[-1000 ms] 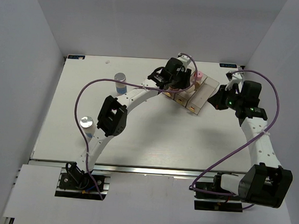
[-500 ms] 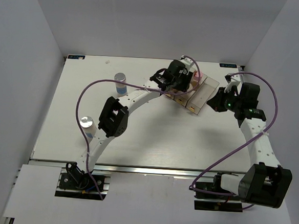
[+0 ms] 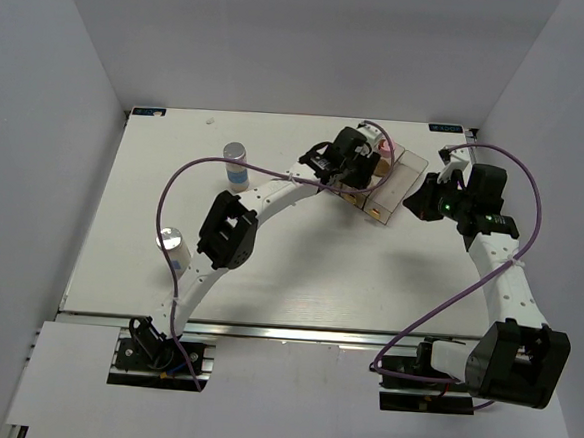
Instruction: Organize the condiment bottles
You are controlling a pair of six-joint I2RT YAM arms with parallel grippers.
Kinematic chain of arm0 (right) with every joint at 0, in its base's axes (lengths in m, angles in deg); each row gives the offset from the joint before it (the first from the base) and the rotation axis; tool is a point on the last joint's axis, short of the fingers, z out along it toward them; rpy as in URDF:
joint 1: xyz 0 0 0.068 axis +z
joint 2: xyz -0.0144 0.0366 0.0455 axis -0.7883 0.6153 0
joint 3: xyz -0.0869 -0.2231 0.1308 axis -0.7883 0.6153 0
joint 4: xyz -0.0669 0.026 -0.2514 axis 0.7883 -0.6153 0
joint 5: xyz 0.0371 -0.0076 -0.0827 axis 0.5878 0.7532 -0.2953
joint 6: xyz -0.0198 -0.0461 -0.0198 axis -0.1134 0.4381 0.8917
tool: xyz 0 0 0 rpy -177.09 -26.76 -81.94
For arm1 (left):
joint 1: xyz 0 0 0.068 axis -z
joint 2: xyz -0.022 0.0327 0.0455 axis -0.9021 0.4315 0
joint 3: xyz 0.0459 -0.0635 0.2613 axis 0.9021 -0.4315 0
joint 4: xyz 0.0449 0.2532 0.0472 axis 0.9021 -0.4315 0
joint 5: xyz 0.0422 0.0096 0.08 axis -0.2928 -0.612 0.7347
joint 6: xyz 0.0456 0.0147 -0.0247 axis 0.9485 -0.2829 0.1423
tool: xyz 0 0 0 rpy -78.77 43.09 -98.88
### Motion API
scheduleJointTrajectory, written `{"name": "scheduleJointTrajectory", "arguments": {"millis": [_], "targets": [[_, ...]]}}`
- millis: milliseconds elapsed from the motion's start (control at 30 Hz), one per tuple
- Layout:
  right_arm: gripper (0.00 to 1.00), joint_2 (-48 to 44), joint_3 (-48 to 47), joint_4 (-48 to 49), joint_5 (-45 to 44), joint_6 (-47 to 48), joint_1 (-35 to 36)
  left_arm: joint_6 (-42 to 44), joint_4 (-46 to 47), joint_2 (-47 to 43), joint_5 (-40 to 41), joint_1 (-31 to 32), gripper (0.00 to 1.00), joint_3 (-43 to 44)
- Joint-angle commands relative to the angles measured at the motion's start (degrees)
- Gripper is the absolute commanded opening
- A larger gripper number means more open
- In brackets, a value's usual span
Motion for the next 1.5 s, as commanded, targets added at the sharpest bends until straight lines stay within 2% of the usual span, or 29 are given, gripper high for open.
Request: {"name": "scheduleJointTrajectory", "arguments": {"millis": [0,100,167,233,333,400,467,500,533,567,600,633,667,700,733,767,800,833,867,900,933,967,1000,1067,1133,1233,1300,1467], "targets": [[0.13,-1.6,0.4,2.0,0.1,-0.6,-0.4,0.6,1.4,-2.4,1.2,1.0,0.74,2.0],[0.15,-1.6,0.4,1.9,0.2,-0.4,-0.4,0.6,2.2,-3.2,1.6,1.2,0.85,2.2],[0.2,-1.6,0.5,1.8,0.6,-0.3,-0.4,0.2,2.7,-3.7,1.7,1.4,0.89,2.9],[0.35,-1.6,0.4,1.7,2.0,0.4,-0.4,-0.3,3.7,-5.0,1.5,1.6,0.91,3.3],[0.49,-1.6,0.4,1.7,5.3,3.1,-0.4,-1.8,5.1,-7.9,1.8,1.7,0.91,3.3],[0.52,-1.9,0.2,1.0,8.0,6.0,-0.4,-2.4,5.9,-10.2,2.4,1.7,0.9,3.0],[0.51,-2.2,-0.1,0.3,13.5,12.5,-0.4,-3.0,5.9,-14.6,3.6,1.7,0.84,2.0],[0.46,-2.4,0.1,0.3,17.6,14.8,-0.4,-3.0,5.7,-16.4,4.2,1.6,0.79,1.2],[0.42,-2.6,0.5,0.5,19.8,19.5,-0.4,-2.9,5.6,-20.3,4.9,1.7,0.62,0.1],[0.37,-2.5,0.7,0.3,22.2,22.2,-0.4,-2.8,5.0,-22.4,7.3,1.6,0.5,-3.0],[0.23,-2.2,0.8,0.1,27.4,24.6,-0.4,-2.8,4.6,-24.7,8.9,1.6,0.37,-5.0],[0.17,-1.7,0.8,0.0,30.2,26.4,-0.4,-2.9,4.1,-29.4,10.6,1.6,0.26,-7.2],[0.12,-1.4,0.8,0.0,32.7,28.9,-0.2,-3.2,2.8,-31.9,12.6,1.5,0.09,-9.6],[0.07,-0.9,0.7,0.0,36.3,29.5,0.8,-3.8,1.8,-34.5,15.4,0.7,0.04,-14.5],[0.08,-0.2,0.4,-0.2,36.9,30.1,2.0,-5.8,0.6,-37.1,16.4,0.1,0.02,-16.9],[0.11,0.1,-0.6,-1.5,36.4,32.3,6.7,-7.5,-2.7,-42.1,17.6,-0.7,0.02,-19.2],[0.27,0.4,-1.1,-2.6,33.2,34.3,9.5,-9.4,-4.7,-44.7,18.5,-2.8,0.02,-23.7],[0.37,0.7,-1.5,-3.3,30.7,35.4,12.9,-13.2,-6.5,-47.4,18.5,-4.0,0.05,-25.9],[0.45,0.8,-1.1,-2.4,28.3,35.8,19.7,-14.9,-9.9,-53.0,18.7,-5.3,0.29,-28.1],[0.55,0.9,-0.6,-0.6,23.3,34.2,23.2,-16.6,-11.4,-56.0,18.8,-7.6,0.47,-30.3],[0.61,1.3,1.1,5.3,17.2,29.3,29.8,-18.3,-13.1,-62.0,18.8,-9.0,0.74,-34.3],[0.62,1.6,1.8,8.8,17.1,29.3,33.4,-18.6,-13.7,-64.9,19.3,-9.0,0.82,-36.0],[0.65,3.3,2.0,11.4,10.8,25.4,36.6,-18.4,-14.0,-67.5,20.6,-9.2,0.87,-38.4],[0.67,5.9,1.4,16.3,4.6,23.8,46.4,-17.7,-15.4,-71.9,21.1,-9.3,0.92,-39.0],[0.89,10.4,-0.1,19.2,1.0,22.8,51.2,-17.5,-17.3,-76.2,21.6,-9.3,0.93,-38.3],[0.89,16.8,-3.3,26.8,-6.5,17.3,58.7,-18.4,-21.4,-79.6,21.8,-9.3,0.94,-36.4],[0.89,20.9,-6.5,27.7,-13.1,14.4,62.7,-19.8,-23.2,-82.2,21.8,-9.3,0.95,-36.3],[0.89,33.5,-20.4,27.1,-15.3,8.4,67.4,-21.4,-24.4,-87.4,22.3,-9.3,0.98,-38.0]]}}
